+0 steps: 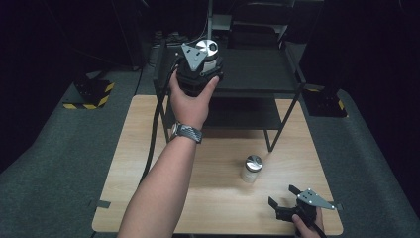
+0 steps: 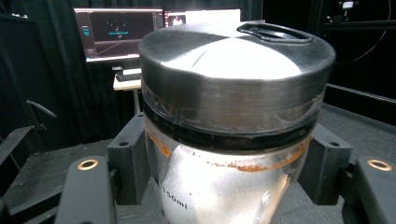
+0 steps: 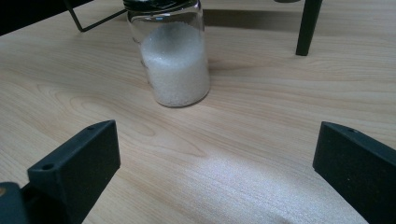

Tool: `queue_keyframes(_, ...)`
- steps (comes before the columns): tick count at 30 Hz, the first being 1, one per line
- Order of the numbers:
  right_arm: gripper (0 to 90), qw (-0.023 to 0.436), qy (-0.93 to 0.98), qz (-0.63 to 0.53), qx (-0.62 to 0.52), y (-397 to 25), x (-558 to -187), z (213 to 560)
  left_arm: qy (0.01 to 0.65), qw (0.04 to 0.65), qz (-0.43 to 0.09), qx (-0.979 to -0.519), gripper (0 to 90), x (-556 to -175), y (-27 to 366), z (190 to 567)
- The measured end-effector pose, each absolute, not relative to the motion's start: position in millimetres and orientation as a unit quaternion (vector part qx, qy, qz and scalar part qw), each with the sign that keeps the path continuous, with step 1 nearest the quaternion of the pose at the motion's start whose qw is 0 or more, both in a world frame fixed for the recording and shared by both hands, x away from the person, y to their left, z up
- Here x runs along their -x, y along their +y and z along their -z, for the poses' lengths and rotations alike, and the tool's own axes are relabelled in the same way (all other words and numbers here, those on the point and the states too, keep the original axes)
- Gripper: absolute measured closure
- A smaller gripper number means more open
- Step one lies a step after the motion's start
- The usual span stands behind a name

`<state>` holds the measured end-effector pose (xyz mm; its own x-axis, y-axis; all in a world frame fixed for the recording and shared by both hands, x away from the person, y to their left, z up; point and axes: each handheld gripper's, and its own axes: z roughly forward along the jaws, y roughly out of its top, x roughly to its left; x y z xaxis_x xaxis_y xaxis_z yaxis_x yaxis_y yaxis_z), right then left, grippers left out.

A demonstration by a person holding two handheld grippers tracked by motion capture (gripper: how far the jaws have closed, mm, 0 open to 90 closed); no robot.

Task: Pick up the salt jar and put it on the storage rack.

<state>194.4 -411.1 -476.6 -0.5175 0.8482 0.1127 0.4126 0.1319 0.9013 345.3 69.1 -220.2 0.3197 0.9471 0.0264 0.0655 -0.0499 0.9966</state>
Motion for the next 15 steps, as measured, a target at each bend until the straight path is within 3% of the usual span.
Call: queue_keyframes(15,0.4,0.221,0.716,-0.495,-0.439,-412.3,-193.9,477.6,0.430,0.543,-0.393,-0.605,31.3,-361.6,64.8,223.2)
